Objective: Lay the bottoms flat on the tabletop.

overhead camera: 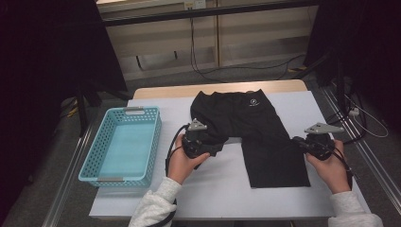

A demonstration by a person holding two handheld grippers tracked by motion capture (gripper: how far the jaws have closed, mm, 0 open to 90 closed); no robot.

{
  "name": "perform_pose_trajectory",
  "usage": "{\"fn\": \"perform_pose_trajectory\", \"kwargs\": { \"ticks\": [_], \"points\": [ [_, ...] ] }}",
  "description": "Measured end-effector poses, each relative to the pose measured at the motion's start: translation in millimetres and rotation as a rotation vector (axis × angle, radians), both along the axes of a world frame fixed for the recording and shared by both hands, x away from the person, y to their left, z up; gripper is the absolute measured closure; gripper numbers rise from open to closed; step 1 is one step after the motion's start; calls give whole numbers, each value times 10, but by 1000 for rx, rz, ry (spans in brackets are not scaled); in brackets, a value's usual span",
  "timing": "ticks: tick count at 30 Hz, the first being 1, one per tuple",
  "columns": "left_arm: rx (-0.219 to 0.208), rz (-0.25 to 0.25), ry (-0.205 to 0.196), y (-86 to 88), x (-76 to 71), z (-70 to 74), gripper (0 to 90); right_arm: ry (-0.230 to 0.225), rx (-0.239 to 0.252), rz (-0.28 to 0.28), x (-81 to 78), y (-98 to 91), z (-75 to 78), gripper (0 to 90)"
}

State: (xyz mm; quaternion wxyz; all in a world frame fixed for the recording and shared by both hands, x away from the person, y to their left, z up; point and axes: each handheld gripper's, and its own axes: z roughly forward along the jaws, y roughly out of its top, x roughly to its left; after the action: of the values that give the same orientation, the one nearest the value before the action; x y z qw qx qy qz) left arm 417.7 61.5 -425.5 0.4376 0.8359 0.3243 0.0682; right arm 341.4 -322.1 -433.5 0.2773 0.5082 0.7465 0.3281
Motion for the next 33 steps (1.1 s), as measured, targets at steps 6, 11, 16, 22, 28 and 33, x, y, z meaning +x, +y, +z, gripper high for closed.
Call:
{"fn": "perform_pose_trajectory", "kwargs": {
  "ticks": [6, 11, 16, 22, 28, 33],
  "points": [
    [-5, -1, -2, -9, -5, 10, 223, 19, -22, -11, 99, -26, -117, 890],
    [-6, -1, 3, -7, -1, 9, 222, 11, -17, 5, 86, -12, -96, 889],
    [-6, -3, 0, -7, 0, 13, 222, 17, -18, 11, 78, -9, -110, 888],
    [-1, 0, 1, -1, 15, 6, 222, 9, -6, 22, 57, -13, -90, 890],
    [-4, -6, 0, -21, 14, 18, 222, 6, 5, 26, 48, -15, -84, 890],
    [-5, -6, -4, -19, 12, 16, 222, -13, 17, 28, 44, -19, -62, 891]
  ]
}}
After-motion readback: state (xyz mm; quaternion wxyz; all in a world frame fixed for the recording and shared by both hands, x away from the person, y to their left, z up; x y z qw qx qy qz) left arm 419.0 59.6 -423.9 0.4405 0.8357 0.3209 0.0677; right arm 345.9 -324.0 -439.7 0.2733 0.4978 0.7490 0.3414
